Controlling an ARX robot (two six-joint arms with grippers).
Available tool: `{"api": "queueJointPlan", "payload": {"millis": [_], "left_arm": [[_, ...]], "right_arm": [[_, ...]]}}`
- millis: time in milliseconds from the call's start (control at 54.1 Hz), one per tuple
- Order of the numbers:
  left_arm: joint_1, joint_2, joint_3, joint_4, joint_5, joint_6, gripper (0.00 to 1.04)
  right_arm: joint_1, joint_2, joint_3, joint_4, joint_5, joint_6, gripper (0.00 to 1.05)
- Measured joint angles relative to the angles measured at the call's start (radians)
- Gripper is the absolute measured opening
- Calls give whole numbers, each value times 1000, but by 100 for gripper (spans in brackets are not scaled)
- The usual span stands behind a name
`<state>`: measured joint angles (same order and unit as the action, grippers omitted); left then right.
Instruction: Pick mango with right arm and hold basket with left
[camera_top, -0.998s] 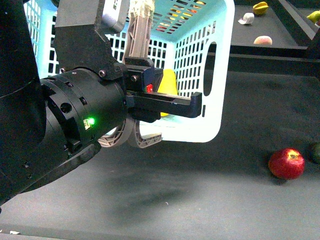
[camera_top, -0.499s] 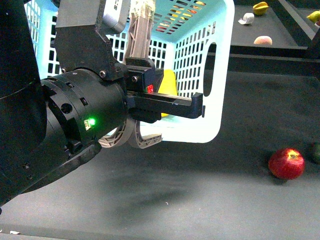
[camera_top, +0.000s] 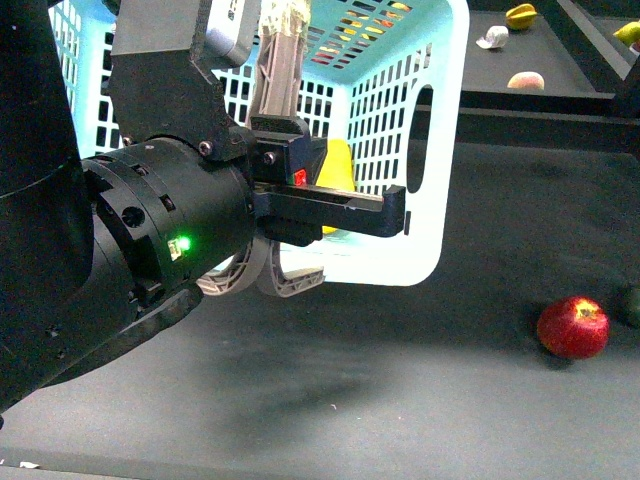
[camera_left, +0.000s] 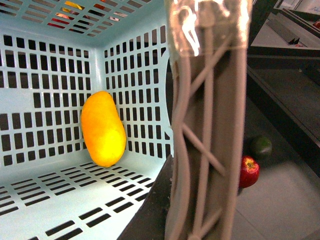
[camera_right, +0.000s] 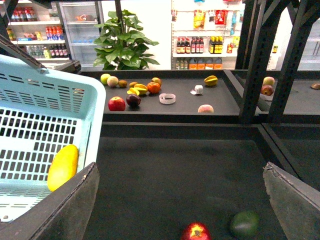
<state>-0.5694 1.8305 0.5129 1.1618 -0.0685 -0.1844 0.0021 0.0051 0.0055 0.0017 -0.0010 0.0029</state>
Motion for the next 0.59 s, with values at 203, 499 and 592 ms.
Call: {"api": "queueJointPlan", "payload": {"millis": [203,499,592], "left_arm": [[6,69,64,13,-301,-47,5],[198,176,240,-148,-393,-389,5],[240,206,295,-209,-399,-519,5]], "right_arm": [[0,-1,0,0,0,0,96],[0,-1,0,0,-1,-1,96],[0,-1,0,0,-1,-1,96]]}}
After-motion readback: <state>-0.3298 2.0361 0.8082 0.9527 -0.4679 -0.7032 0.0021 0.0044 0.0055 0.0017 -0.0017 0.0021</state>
